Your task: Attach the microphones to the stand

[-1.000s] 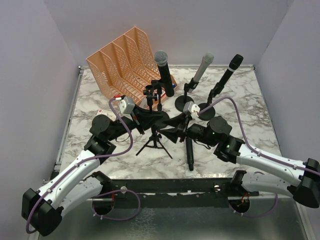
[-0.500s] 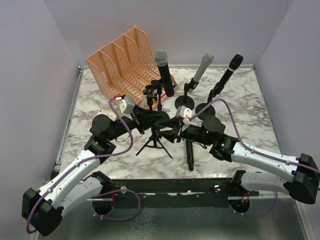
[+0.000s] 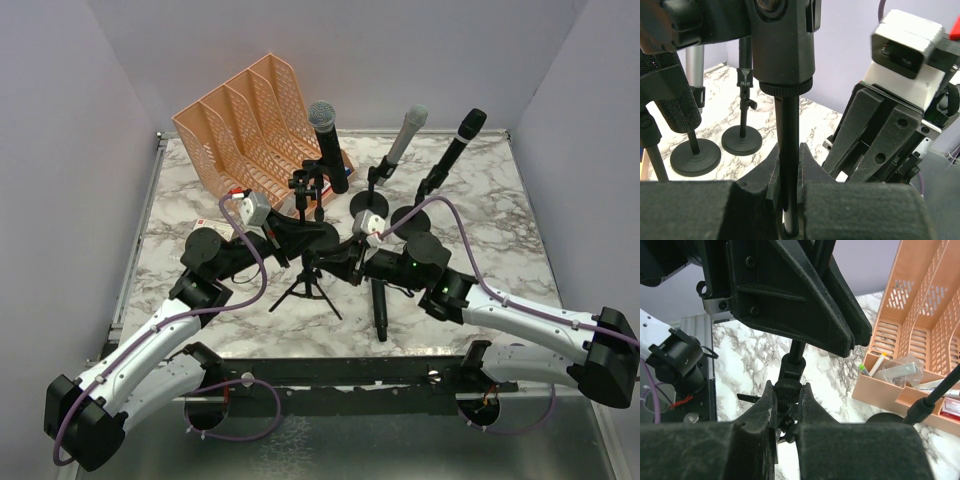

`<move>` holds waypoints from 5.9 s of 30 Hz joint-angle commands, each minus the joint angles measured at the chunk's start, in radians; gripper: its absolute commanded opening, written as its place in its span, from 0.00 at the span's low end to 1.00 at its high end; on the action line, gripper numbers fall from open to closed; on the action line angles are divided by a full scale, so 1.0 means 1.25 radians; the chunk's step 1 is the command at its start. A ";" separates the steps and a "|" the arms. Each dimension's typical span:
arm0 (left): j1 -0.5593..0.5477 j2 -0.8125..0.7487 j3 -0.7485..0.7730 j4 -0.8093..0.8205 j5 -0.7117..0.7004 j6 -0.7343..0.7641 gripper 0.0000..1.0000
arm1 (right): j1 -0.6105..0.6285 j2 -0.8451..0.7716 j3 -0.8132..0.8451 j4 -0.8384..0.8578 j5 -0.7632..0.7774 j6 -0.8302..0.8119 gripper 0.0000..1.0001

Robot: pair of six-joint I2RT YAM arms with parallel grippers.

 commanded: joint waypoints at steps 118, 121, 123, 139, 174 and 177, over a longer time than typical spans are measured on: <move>-0.136 -0.303 0.019 -0.485 -0.492 -0.020 0.95 | -0.146 0.222 0.335 -0.833 0.680 0.511 0.01; -0.136 -0.297 0.022 -0.465 -0.478 -0.036 0.93 | -0.147 0.145 0.390 -0.793 0.729 0.433 0.01; -0.136 -0.287 0.024 -0.451 -0.465 -0.044 0.93 | -0.147 0.096 0.425 -0.739 0.736 0.362 0.00; -0.136 -0.235 0.006 -0.411 -0.425 -0.035 0.89 | -0.147 0.104 0.674 -0.273 0.119 0.133 0.00; -0.136 -0.238 -0.031 -0.384 -0.472 0.002 0.83 | -0.099 0.304 0.628 -0.160 -0.007 0.217 0.00; -0.136 -0.239 -0.034 -0.383 -0.473 0.006 0.83 | -0.099 0.302 0.618 -0.165 -0.007 0.212 0.00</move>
